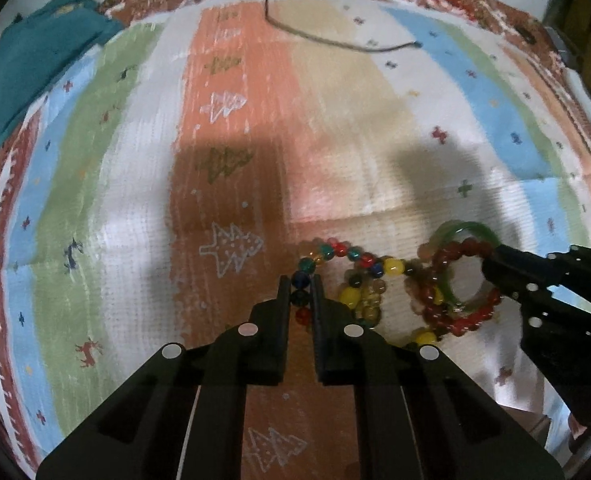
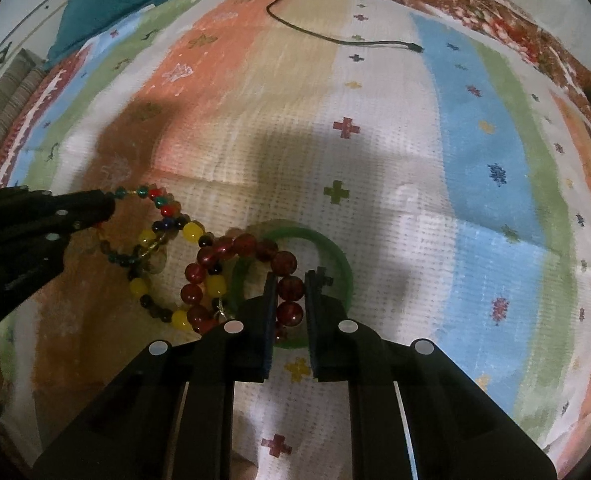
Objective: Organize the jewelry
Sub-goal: 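Grasp the multicolour bead bracelet with the left tool while the right tool grasps the red bead bracelet, then lift and carry both held bracelets toward the silver tin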
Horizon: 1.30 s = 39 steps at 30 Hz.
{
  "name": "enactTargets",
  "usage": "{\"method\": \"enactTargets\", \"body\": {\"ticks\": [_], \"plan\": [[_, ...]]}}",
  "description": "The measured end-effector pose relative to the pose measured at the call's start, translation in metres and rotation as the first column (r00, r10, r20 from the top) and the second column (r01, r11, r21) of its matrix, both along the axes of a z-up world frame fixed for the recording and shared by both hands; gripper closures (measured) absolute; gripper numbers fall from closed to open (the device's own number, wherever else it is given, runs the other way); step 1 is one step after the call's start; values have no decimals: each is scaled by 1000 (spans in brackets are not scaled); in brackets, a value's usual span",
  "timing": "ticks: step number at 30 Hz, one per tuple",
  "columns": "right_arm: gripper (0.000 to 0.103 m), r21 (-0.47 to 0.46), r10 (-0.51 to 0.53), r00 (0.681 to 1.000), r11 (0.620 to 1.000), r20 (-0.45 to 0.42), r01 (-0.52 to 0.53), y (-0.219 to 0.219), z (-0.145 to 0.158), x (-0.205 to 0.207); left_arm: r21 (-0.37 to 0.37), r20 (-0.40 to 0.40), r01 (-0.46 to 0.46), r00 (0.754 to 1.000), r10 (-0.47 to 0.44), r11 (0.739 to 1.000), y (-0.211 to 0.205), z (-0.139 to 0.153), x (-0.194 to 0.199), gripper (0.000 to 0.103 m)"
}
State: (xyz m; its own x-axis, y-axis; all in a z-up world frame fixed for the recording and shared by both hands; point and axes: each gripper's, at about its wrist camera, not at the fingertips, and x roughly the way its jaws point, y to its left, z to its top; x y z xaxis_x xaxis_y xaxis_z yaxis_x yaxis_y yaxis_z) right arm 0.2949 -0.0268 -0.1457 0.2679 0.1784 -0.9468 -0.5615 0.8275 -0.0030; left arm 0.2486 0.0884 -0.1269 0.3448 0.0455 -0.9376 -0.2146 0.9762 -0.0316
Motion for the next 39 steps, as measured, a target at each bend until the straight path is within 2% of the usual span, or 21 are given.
{"method": "enactTargets", "body": {"ticks": [15,39], "plan": [[89,63,12,1000,998,26,-14,-4,27,-14,-11,80,38,996,-37,999,-21,29,-2,94],[89,114,-22,997,993,74,14,-26,61,-34,-47,137,25,990,-19,999,-29,67,-32,94]]}}
